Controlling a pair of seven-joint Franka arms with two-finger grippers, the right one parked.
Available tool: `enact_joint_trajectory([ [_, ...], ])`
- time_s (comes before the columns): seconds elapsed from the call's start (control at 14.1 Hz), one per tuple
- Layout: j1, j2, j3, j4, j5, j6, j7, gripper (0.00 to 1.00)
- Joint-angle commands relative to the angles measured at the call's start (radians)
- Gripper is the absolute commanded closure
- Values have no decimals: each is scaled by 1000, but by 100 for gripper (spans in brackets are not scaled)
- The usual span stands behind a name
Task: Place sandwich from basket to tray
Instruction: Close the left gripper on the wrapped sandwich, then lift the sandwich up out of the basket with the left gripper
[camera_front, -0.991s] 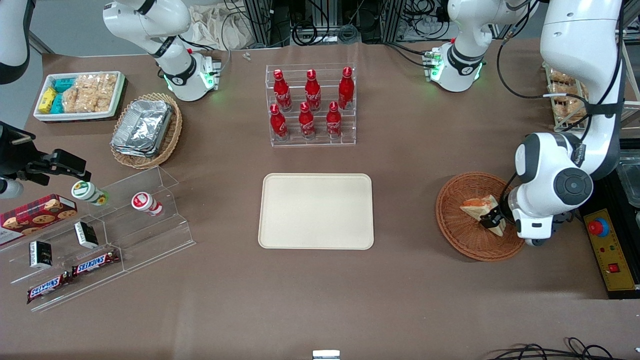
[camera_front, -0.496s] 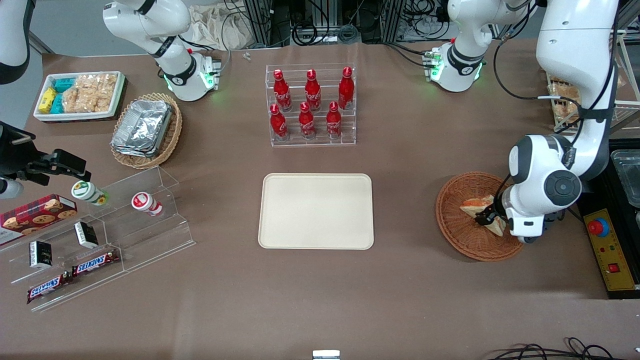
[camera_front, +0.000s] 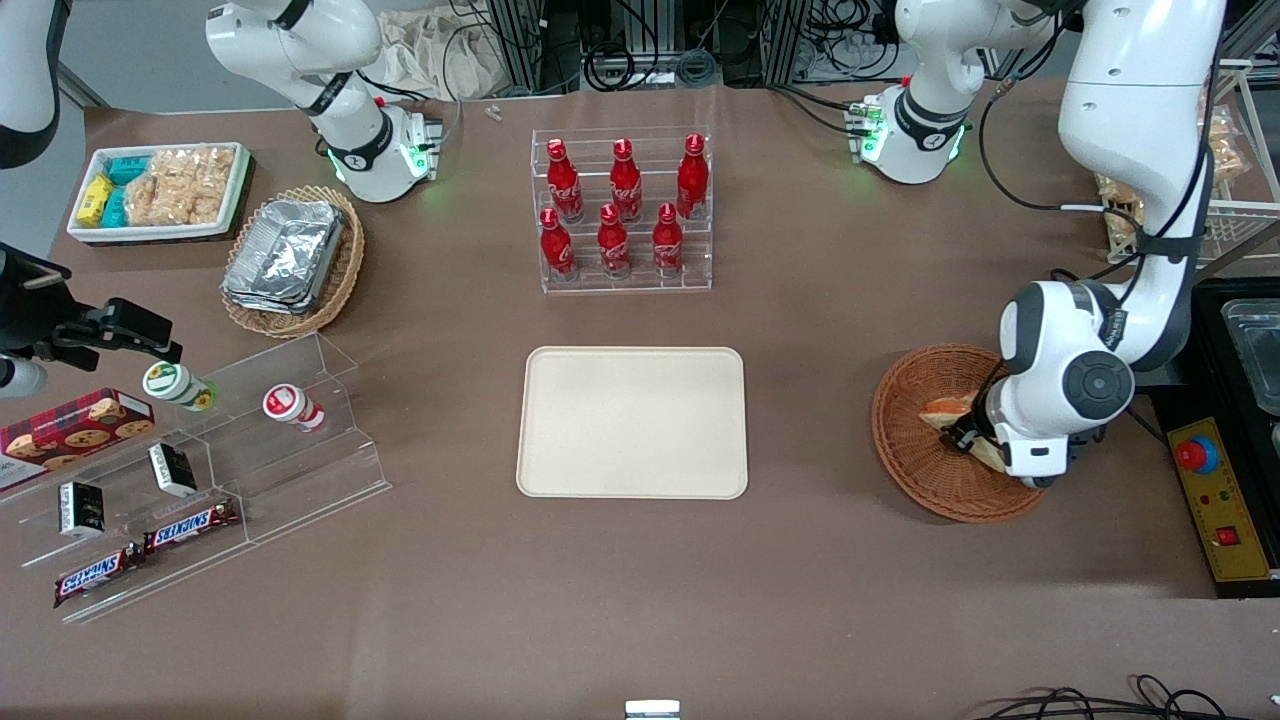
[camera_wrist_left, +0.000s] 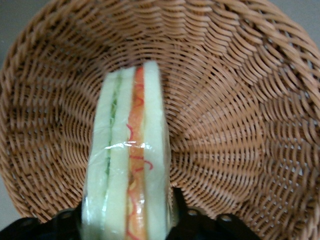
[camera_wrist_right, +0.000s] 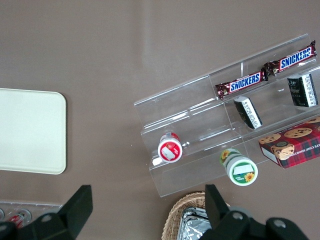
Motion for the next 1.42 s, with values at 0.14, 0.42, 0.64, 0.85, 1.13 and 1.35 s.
enact_joint_trajectory([
  [0.14,-20,16,2,35,27,-3,-28,100],
  [0.42,-22,-2,1,212,29,-243,13,100],
  [0.64,-22,-30,1,384,21,-484,140,100],
  [0.85,-22,-77,-31,508,1,-668,342,100],
  [1.13,-22,-85,-154,625,-108,-735,494,100],
  [1.35,-57,-70,-269,610,-125,-675,414,100],
])
